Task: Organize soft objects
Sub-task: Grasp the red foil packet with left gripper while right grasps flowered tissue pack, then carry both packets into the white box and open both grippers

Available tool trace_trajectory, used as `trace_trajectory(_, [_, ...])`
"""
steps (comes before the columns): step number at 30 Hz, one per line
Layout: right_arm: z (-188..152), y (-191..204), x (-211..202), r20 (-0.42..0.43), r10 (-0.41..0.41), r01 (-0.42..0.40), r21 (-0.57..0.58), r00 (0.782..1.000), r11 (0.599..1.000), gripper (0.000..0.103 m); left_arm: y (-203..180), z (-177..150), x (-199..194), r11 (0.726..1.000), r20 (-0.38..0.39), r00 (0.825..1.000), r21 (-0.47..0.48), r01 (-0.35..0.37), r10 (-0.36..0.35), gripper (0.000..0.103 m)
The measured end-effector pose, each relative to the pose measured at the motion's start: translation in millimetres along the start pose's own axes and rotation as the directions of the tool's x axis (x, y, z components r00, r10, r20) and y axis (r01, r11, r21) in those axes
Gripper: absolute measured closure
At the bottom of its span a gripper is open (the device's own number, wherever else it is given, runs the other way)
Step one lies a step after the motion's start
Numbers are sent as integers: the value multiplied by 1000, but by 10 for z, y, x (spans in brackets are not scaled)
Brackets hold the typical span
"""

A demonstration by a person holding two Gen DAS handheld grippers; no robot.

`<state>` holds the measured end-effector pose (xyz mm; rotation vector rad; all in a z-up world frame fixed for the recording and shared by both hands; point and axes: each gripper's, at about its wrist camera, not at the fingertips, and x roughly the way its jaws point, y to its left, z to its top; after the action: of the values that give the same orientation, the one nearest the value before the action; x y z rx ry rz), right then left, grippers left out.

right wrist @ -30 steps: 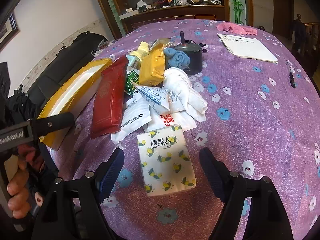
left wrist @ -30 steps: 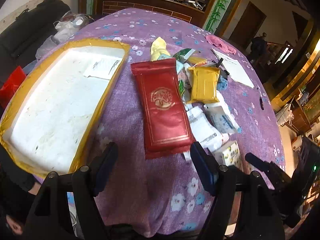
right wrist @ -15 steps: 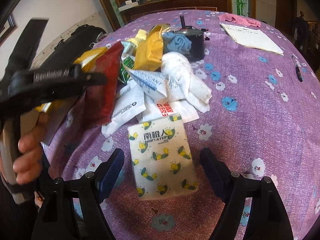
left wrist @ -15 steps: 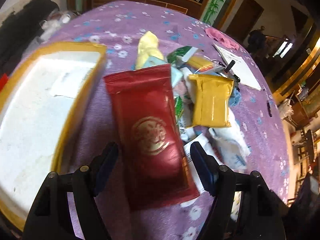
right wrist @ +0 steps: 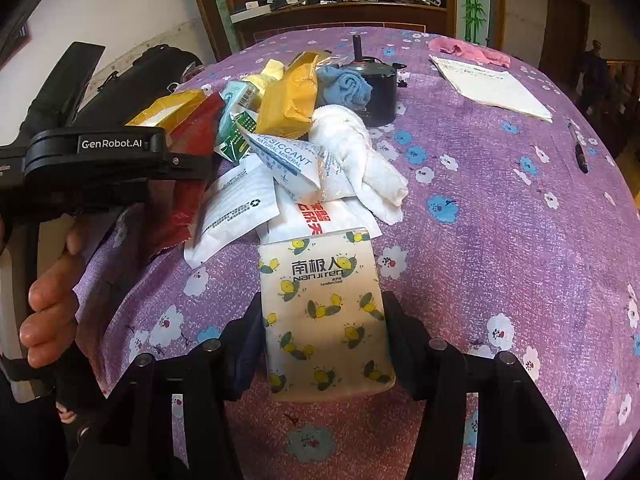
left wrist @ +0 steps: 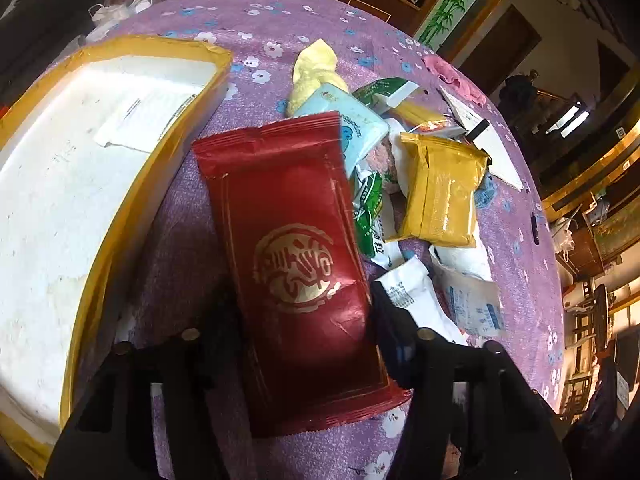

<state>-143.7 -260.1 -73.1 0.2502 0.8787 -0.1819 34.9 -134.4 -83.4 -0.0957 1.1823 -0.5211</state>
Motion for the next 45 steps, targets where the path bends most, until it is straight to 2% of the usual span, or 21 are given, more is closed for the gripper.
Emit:
trace_trajectory(4, [-5,27,-104,26,12,-12,0,1000,1000,49,-64,-84,-171,999,33,999,31,25,-26,49])
trace_trajectory(9, [43,106,-277,64,35,-34,-10,997,999,49,-124,-185,-608,995,58,998,98,34,-40,49])
trace_trajectory(11, [97,177,-332,73,58,-57,-14,996,998,49,-91,-213,-850,988,85,995,147,36,-49,49])
trace_trajectory(14, [196,359,-380,74,114,-111,-38,991,993,49,72,-179,-1143,986,135,989,165,30,-52,49])
trace_trajectory(17, [349,617,-360,75,165,-160,-70,983,985,49,385,-105,-1349,991,173,985,130,-13,-10,49])
trace_trajectory(20, [534,965,-290,65,233,-224,-115,970,968,49,749,-25,-1439,992,197,977,82,-98,80,49])
trace_trajectory(22, [662,1225,-244,59,279,-269,-146,958,952,49,997,53,-1412,988,192,972,50,-149,137,49])
trace_trajectory(26, [871,1666,-143,59,326,-309,-200,944,930,49,1358,145,-1259,983,149,973,13,-181,177,49])
trace_trajectory(30, [947,1986,89,24,321,-308,-224,947,925,49,1538,153,-1171,984,117,978,22,-176,172,50])
trace_trajectory(31, [954,2017,145,23,312,-299,-230,950,926,49,1564,168,-1135,979,114,974,39,-202,196,48])
trace_trajectory(36, [1030,2017,405,-1,268,-262,-219,963,940,49,1678,224,-923,982,40,983,59,-180,178,49])
trace_trajectory(40, [1084,2081,539,-34,247,-248,-239,968,939,49,1642,262,-853,974,33,980,104,-201,199,48])
trace_trajectory(43, [1150,2207,727,-80,202,-217,-286,976,933,45,1609,257,-811,965,27,974,134,-226,224,48])
trace_trajectory(45, [1170,2266,748,-43,142,-148,-334,989,931,44,1586,236,-778,957,17,971,162,-238,239,48])
